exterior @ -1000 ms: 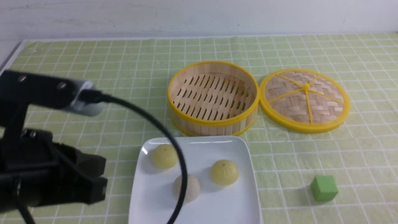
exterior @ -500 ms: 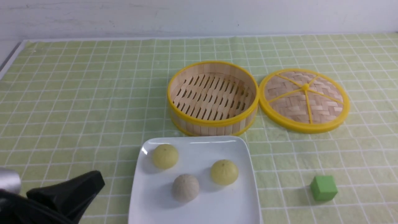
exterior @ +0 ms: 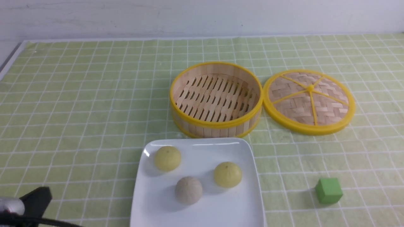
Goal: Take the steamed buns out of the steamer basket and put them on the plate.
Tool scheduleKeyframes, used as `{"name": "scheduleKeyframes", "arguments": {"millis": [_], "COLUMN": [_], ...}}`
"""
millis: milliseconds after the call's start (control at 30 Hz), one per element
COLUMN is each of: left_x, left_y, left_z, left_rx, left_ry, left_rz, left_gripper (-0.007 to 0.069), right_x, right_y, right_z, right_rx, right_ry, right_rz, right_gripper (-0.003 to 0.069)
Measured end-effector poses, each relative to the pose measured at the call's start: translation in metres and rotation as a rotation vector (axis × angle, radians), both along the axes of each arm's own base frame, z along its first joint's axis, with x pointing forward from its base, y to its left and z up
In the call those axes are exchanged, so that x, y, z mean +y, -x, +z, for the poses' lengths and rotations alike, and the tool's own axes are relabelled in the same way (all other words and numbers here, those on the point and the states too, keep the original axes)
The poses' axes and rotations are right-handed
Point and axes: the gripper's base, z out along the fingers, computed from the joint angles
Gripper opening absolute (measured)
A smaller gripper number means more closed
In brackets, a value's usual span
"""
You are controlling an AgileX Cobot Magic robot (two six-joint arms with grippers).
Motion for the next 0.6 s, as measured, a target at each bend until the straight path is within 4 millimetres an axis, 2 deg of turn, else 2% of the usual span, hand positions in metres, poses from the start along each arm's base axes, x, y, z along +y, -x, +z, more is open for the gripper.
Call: {"name": "scheduleKeyframes", "arguments": {"millis": [200,600], "left_x": [0.012,0.013], "left_y": [0.015,0.020], "left_z": [-0.035,-0.045], "left_rx": [-0.016,0.022], "left_ry": [-0.024,-0.037], "left_rz": [0.134,0.148], "left_gripper": [0.0022,0.0036], "right_x": [0.000,0.000], "right_y": [0.000,0.000], "right_z": [0.000,0.000], "right_rx": [0.001,0.001], "right_ry": [0.000,0.000], "right_rz": [0.000,0.000], "right_gripper": [0.0104,0.0120]}}
